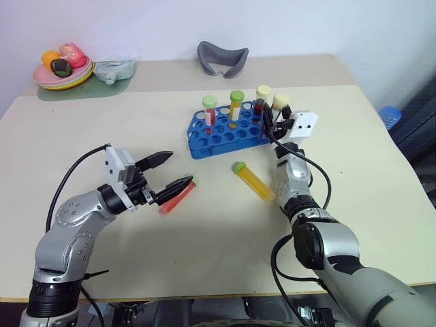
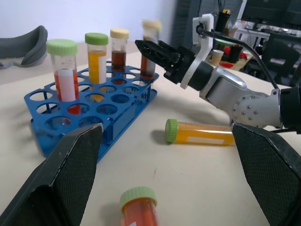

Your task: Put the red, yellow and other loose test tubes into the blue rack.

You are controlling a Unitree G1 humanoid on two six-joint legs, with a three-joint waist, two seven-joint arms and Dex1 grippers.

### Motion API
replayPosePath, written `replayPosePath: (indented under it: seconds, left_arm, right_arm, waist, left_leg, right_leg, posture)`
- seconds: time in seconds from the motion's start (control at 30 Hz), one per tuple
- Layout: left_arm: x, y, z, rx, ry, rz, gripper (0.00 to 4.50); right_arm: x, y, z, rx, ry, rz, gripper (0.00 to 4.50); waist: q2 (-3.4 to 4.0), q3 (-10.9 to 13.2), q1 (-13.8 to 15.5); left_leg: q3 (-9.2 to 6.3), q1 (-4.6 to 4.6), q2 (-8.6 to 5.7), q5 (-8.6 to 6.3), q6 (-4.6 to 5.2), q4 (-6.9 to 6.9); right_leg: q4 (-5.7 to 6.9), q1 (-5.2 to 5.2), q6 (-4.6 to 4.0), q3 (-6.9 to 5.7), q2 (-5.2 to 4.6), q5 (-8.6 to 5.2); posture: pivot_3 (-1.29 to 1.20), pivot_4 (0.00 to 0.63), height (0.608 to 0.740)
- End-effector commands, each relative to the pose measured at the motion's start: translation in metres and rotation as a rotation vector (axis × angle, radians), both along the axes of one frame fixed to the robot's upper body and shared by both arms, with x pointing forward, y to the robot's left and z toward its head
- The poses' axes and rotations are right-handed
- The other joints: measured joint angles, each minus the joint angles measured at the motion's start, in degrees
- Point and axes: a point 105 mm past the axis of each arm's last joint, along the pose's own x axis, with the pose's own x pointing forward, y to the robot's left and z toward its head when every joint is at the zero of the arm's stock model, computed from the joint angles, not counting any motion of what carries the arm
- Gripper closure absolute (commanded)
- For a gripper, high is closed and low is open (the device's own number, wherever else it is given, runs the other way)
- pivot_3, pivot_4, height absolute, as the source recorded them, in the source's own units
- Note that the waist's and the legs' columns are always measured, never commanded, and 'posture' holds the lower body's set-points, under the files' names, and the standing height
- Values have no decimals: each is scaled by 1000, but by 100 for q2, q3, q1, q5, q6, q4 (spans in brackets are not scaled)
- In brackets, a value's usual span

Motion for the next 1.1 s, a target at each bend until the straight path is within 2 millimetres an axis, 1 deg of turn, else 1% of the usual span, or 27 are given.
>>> replayPosePath:
  seconds: [0.03, 0.07, 0.17, 0.27, 0.33, 0.4, 0.43, 0.53, 0.57, 0.63, 0.67, 0.73, 0.83, 0.9, 0.97, 1.0, 1.1]
  left_arm:
    - [-4, -2, 15, -4, -65, -13, 0]
    - [-4, -2, 14, -4, -64, -14, 0]
    - [-4, -2, 13, 4, -56, -11, 0]
    - [-4, -1, 11, 10, -45, -13, 0]
    - [-4, -1, 9, 10, -36, -16, 0]
    - [-4, 0, 8, 16, -23, -23, 0]
    - [-4, 1, 7, 25, -14, -38, 0]
    - [-6, 2, 4, 42, 12, -78, 0]
    - [-7, 3, 3, 51, 21, -101, 0]
    - [-9, 4, 0, 74, 42, -149, 0]
    - [-10, 5, -2, 81, 48, -164, 0]
    - [-16, 5, -4, 99, 70, -232, 0]
    - [-26, 8, -8, 172, 83, -352, 0]
    - [-32, 11, -11, 217, 94, -430, 0]
    - [-38, 12, -11, 243, 90, -494, 0]
    - [-40, 13, -10, 255, 89, -523, 0]
    - [-41, 14, -11, 291, 77, -554, 0]
  right_arm:
    - [-2, 5, 11, 19, -50, -10, 359]
    - [-2, 4, 12, 20, -51, -20, 63]
    - [-5, 6, 26, 34, -101, -3, 63]
    - [-15, 6, 47, 1, -152, 17, 63]
    - [-29, 4, 62, -26, -173, 33, 63]
    - [-46, 2, 70, -101, -138, 40, 63]
    - [-58, 0, 71, -113, -92, 72, 63]
    - [-87, -2, 67, -206, 39, 115, 63]
    - [-95, -3, 61, -247, 123, 141, 63]
    - [-114, -6, 55, -324, 242, 195, 63]
    - [-119, -7, 54, -345, 280, 211, 63]
    - [-133, -12, 45, -454, 418, 271, 63]
    - [-152, -13, 31, -586, 615, 417, 63]
    - [-157, -14, 24, -635, 715, 479, 63]
    - [-158, -14, 17, -651, 809, 529, 63]
    - [-156, -13, 13, -679, 838, 536, 63]
    - [-143, -7, 4, -658, 908, 557, 63]
  waist:
    - [0, 0, -32]
    - [0, 0, -58]
    - [0, 0, -78]
    - [1, 0, -70]
    - [1, 1, -57]
    - [1, 1, -47]
    - [1, 1, -17]
    - [1, 1, 87]
    - [0, 0, 92]
    - [0, 1, 96]
    - [-2, 1, 90]
    - [1, 3, 87]
    - [-3, 4, 92]
    - [-6, 4, 85]
    - [-5, 5, 83]
    - [-6, 6, 88]
    - [-9, 6, 94]
  left_leg:
    - [0, 1, 0, 0, 0, 0]
    - [0, 1, 0, 0, 0, -1]
    - [0, 1, 0, 0, 0, 0]
    - [-1, 1, 0, 0, 0, -2]
    - [-2, 0, 0, 0, 0, -2]
    - [-3, -1, 0, 0, 0, -4]
    - [-4, -2, 0, 0, -1, -4]
    - [-4, -4, 0, 0, 0, -6]
    - [-4, -4, -1, 0, 0, -7]
    - [-4, -3, -1, 0, 1, -7]
    - [-5, -3, -1, -1, 1, -7]
    - [-3, -2, -1, -1, 2, -7]
    - [-3, -1, 0, -2, 4, -12]
    - [-3, -2, 0, -4, 7, -19]
    - [1, -2, 0, -5, 9, -22]
    - [1, -2, 0, -5, 9, -23]
    - [1, -5, 1, -5, 9, -27]
  right_leg:
    - [0, 0, 0, 0, 0, 0]
    - [1, 1, 0, 0, 0, 0]
    - [1, 1, 0, 0, 0, 0]
    - [2, 0, 0, 0, 0, 0]
    - [2, 0, 0, 1, -1, 0]
    - [2, -2, 1, 0, -1, -1]
    - [1, -2, 1, 0, -1, -1]
    - [-1, -4, -2, 1, -1, -3]
    - [-2, -4, -5, 1, -1, -5]
    - [-2, -3, -8, 1, 0, -7]
    - [-3, -2, -9, 0, -1, -8]
    - [-5, -1, -11, 1, 1, -9]
    - [-14, 1, -15, -1, 1, -12]
    - [-25, 1, -16, -1, 2, -12]
    - [-29, -1, -16, 1, 2, -12]
    - [-32, 0, -16, 0, 1, -12]
    - [-44, 2, -15, -2, 0, -11]
  posture:
    - [0, 150, 740]
    - [0, 150, 740]
    - [0, 150, 740]
    - [0, 150, 740]
    - [0, 150, 740]
    - [0, 150, 740]
    - [0, 150, 740]
    - [0, 150, 740]
    - [0, 150, 740]
    - [0, 150, 740]
    - [0, 150, 740]
    - [0, 150, 740]
    - [0, 150, 740]
    - [0, 150, 740]
    - [0, 150, 740]
    - [0, 150, 740]
    - [0, 150, 740]
